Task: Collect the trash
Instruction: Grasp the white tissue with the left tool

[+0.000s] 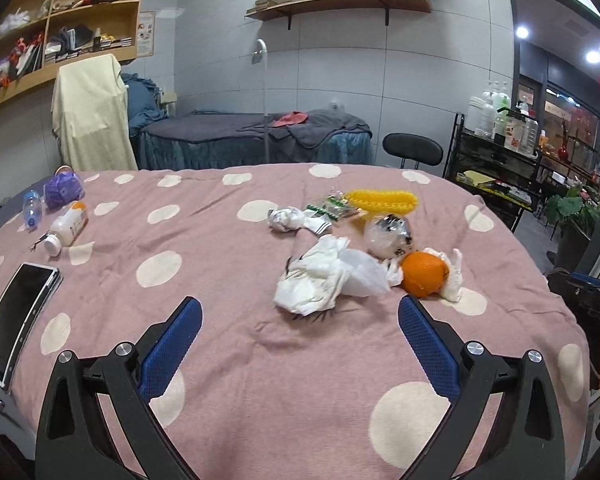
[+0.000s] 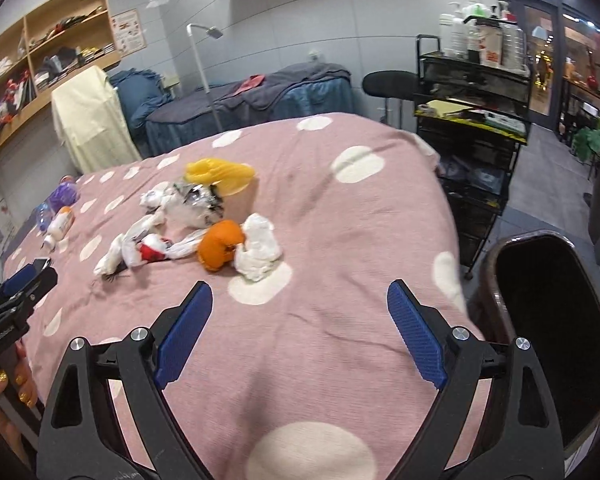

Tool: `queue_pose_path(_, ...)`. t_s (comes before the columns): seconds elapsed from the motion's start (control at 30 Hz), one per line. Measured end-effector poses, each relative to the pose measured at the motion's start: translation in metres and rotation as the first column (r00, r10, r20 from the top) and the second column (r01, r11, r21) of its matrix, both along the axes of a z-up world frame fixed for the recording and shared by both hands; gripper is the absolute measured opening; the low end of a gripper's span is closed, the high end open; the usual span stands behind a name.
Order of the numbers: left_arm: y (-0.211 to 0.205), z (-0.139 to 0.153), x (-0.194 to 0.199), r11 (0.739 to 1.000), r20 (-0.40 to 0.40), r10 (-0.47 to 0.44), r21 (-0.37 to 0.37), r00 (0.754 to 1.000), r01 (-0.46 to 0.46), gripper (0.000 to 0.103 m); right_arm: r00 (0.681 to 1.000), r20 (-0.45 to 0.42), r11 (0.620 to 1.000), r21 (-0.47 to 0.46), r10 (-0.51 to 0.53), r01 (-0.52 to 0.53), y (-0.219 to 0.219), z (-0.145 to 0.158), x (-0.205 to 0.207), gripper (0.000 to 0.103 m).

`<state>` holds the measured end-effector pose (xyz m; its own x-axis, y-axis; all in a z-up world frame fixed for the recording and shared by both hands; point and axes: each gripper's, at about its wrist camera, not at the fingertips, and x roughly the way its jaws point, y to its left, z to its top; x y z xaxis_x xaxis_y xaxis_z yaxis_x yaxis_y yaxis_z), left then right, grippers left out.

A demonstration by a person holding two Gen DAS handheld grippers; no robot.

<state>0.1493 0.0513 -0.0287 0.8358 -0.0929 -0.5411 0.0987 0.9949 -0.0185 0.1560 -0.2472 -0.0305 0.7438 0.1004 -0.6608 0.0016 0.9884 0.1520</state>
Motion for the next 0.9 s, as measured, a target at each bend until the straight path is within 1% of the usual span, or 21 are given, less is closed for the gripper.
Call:
queue_pose_path(0.13, 0.015, -0.009, 0.008, 1.000, -0.056, 0.003, 0.005, 0.998, -0.002, 0.097, 0.998, -0.033, 0.999, 0.005, 0.050, -0.050, 0.018, -0.004, 0.012, 0.088)
queue_pose_path(0.23, 0.024, -0.014, 0.015, 1.000, -0.089, -0.015, 0.005, 0.996, 0.016, 0.097, 0.996, -0.052, 0.998, 0.005, 0.070, -0.070, 0.029, -0.006, 0.020, 0.088)
queue_pose_path(0.33, 0.024, -0.020, 0.024, 0.999, -0.124, -0.048, 0.005, 0.991, 0.049, 0.096, 0.994, -0.063, 0.996, -0.001, 0.089, -0.089, 0.039, -0.007, 0.028, 0.088)
queue_pose_path(0.47, 0.018, -0.026, 0.039, 0.995, -0.159, -0.098, -0.002, 0.982, 0.099, 0.092, 0.989, -0.081, 0.992, 0.004, 0.125, -0.125, 0.051, -0.007, 0.039, 0.088)
queue_pose_path(0.63, 0.003, -0.037, 0.072, 0.987, -0.228, -0.153, 0.012, 0.962, 0.159, 0.086, 0.985, -0.088, 0.988, -0.013, 0.151, -0.153, 0.064, -0.005, 0.051, 0.088)
queue_pose_path(0.73, -0.004, -0.046, 0.091, 0.984, -0.273, -0.167, 0.021, 0.947, 0.179, 0.074, 0.980, -0.097, 0.985, -0.013, 0.171, -0.174, 0.070, -0.005, 0.056, 0.088)
queue_pose_path(0.77, -0.004, -0.049, 0.095, 0.984, -0.283, -0.167, 0.018, 0.944, 0.179, 0.066, 0.977, -0.102, 0.982, -0.009, 0.186, -0.188, 0.073, -0.005, 0.059, 0.088)
queue_pose_path(0.8, -0.001, -0.051, 0.100, 0.984, -0.291, -0.170, -0.001, 0.941, 0.177, 0.061, 0.975, -0.105, 0.980, -0.006, 0.196, -0.198, 0.076, -0.005, 0.060, 0.088)
queue_pose_path(0.87, 0.005, -0.052, 0.103, 0.984, -0.299, -0.180, -0.067, 0.937, 0.168, 0.037, 0.970, -0.112, 0.976, 0.000, 0.218, -0.219, 0.082, -0.006, 0.064, 0.088)
queue_pose_path(0.9, 0.009, -0.051, 0.103, 0.982, -0.298, -0.186, -0.098, 0.936, 0.164, 0.028, 0.966, -0.115, 0.973, -0.003, 0.231, -0.233, 0.086, -0.007, 0.065, 0.088)
